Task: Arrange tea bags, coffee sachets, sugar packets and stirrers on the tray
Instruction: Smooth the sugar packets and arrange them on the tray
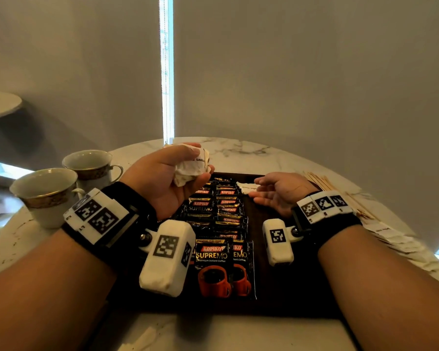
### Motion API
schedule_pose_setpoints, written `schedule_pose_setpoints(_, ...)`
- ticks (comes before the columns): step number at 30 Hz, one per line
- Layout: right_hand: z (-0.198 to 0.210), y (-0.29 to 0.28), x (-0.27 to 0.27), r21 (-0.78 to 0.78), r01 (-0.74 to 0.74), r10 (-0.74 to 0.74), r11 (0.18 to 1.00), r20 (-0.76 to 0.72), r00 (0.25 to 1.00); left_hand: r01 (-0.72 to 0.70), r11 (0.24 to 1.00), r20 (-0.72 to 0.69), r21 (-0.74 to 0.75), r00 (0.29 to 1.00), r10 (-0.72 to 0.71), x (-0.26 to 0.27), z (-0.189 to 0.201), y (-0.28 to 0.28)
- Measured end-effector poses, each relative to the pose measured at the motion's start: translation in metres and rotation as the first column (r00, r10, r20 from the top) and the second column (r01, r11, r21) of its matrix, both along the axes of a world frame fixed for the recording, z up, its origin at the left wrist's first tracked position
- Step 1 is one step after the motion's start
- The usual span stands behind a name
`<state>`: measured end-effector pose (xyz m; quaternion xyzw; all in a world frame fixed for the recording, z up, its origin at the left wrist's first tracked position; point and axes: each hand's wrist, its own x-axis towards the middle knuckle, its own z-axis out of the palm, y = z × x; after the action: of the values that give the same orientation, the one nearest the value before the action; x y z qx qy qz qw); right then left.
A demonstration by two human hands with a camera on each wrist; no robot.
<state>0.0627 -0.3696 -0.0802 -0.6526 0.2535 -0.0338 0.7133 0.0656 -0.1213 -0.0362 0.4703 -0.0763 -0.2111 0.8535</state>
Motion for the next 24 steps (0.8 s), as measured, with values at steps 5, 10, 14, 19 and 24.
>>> schedule_pose_setpoints(5, -0.001, 0.001, 0.000, 0.058, -0.002, 0.001, 0.998, 0.013, 1.000, 0.000, 1.000, -0.001, -0.007, 1.000, 0.000, -0.001, 0.000, 0.000)
schedule_pose_setpoints(10, -0.002, 0.000, -0.001, 0.070, -0.014, 0.013, 0.997, 0.008, 1.000, 0.015, 0.999, -0.028, -0.052, 0.999, -0.017, -0.001, -0.001, 0.001)
schedule_pose_setpoints(14, -0.002, -0.001, -0.002, 0.058, -0.009, 0.007, 0.998, 0.025, 1.000, 0.067, 0.990, -0.048, -0.124, 0.996, -0.074, -0.002, -0.003, 0.002)
schedule_pose_setpoints(19, 0.015, 0.001, -0.007, 0.014, 0.056, -0.058, 0.998, 0.137, 0.989, 0.118, 0.985, -0.046, -0.125, 0.991, -0.124, -0.002, -0.005, 0.001)
schedule_pose_setpoints(24, 0.054, 0.018, -0.022, 0.011, -0.056, 0.051, 0.998, 0.276, 0.960, 0.131, 0.990, -0.018, -0.048, 0.991, -0.132, -0.003, -0.003, 0.000)
